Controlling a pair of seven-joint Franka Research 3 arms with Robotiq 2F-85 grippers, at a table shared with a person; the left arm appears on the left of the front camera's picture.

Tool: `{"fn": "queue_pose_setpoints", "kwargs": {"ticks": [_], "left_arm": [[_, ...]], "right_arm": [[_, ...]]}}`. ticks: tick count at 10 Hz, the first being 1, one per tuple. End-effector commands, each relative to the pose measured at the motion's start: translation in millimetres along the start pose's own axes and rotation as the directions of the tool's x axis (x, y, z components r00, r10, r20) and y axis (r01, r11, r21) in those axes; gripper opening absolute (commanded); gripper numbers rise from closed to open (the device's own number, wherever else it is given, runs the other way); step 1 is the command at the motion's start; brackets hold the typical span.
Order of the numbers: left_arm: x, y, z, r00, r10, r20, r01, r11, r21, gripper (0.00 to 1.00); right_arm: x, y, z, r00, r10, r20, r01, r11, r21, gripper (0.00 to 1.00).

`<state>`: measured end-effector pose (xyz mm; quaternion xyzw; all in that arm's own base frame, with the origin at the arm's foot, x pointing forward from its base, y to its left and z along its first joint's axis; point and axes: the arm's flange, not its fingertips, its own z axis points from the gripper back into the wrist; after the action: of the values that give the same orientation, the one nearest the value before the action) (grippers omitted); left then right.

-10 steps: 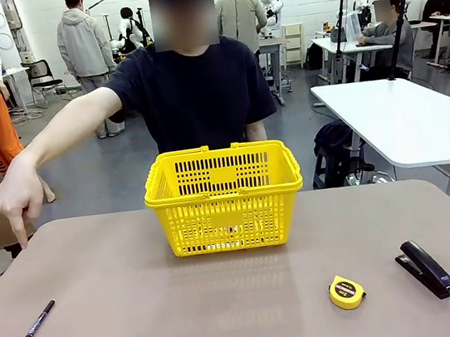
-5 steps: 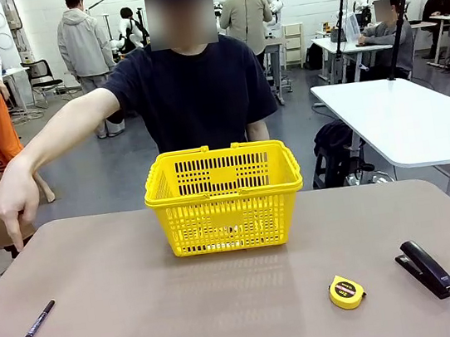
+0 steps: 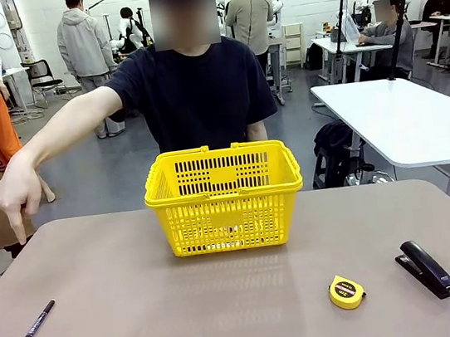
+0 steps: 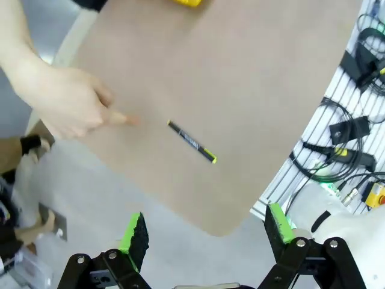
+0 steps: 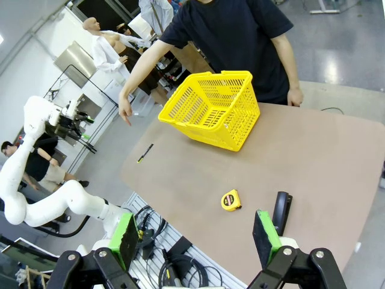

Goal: Place the items the person wants into the basket.
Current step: Pick up the item the person points to and place it in the Market Basket.

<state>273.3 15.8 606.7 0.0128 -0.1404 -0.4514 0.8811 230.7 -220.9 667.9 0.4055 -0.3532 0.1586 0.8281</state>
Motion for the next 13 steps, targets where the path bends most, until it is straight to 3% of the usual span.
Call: {"fn": "queue_pose_setpoints", "kwargs": {"ticks": [1, 4, 7, 10, 13], "left_arm": [[9.0, -7.2, -31.7, 0.994, 0.067, -0.084, -0.065, 0.997, 0.030, 1.00], [16.9, 3.4, -61.4, 0.976, 0.218, -0.008, -0.217, 0.975, 0.044, 1.00], [18.6, 9.4, -78.9, 0.957, 0.288, -0.036, -0.283, 0.954, 0.102, 1.00], [19.7, 15.1, -83.0, 0.943, 0.330, -0.044, -0.324, 0.939, 0.115, 1.00], [17.4, 13.8, -76.3, 0.955, 0.295, -0.037, -0.292, 0.953, 0.081, 1.00]], "right_arm": [[1.9, 0.8, 0.1, 1.000, 0.016, 0.020, -0.016, 1.000, 0.023, 1.00], [1.9, 0.8, 0.1, 1.000, 0.016, 0.020, -0.016, 1.000, 0.023, 1.00], [1.9, 0.8, 0.1, 1.000, 0.016, 0.020, -0.016, 1.000, 0.023, 1.00], [1.9, 0.8, 0.1, 1.000, 0.016, 0.020, -0.016, 1.000, 0.023, 1.00], [1.9, 0.8, 0.1, 1.000, 0.016, 0.020, -0.016, 1.000, 0.023, 1.00]]}}
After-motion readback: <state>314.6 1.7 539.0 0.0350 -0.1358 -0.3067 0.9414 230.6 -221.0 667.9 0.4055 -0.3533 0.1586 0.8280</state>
